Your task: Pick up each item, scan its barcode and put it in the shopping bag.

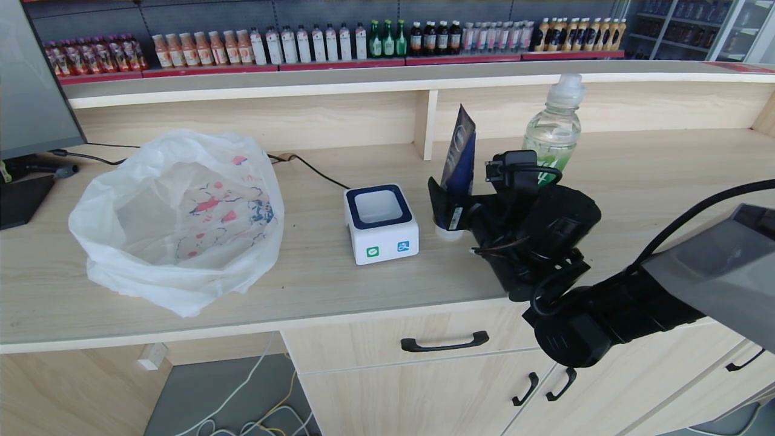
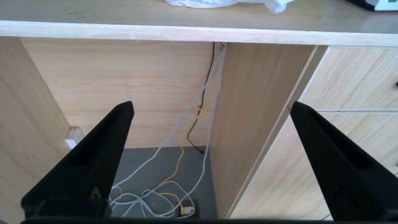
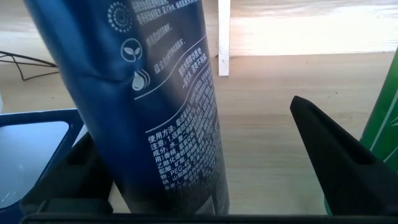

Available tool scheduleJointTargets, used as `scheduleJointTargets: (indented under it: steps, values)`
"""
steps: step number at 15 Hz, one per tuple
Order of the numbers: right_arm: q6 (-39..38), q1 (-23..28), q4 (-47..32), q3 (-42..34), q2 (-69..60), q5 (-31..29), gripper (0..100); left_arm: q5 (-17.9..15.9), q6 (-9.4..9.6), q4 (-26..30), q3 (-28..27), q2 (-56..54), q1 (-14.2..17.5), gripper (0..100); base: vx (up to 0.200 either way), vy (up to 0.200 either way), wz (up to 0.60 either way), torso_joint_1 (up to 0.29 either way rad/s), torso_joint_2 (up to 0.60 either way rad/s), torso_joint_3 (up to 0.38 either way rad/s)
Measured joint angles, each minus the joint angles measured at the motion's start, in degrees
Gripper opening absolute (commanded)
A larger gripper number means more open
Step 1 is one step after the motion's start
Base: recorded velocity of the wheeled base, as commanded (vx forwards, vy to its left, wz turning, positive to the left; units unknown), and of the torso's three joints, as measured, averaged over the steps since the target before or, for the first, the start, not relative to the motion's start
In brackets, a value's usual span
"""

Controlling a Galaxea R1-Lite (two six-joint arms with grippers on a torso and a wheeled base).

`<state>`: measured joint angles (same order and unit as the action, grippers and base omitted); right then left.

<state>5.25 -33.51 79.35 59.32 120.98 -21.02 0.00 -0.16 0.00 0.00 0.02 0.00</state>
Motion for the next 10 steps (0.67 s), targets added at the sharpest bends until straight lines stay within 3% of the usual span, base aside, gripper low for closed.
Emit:
scheduleJointTargets:
  steps: [2,3,10]
  values:
    - [0.0,0.24,0.29,0.07,0.46,0.02,100,0.0,0.0,0.0,0.0,0.0,0.0,100,0.0,0.0,0.0,0.0,0.0,0.0]
    - [0.0,0.27,0.33,0.07,0.57,0.02,0,0.0,0.0,0.0,0.0,0.0,-0.05,100,0.0,0.0,0.0,0.0,0.0,0.0]
    - [-0.06,0.57,1.06,-0.11,0.93,0.3,0,0.0,0.0,0.0,0.0,0.0,0.0,100,0.0,0.0,0.0,0.0,0.0,0.0]
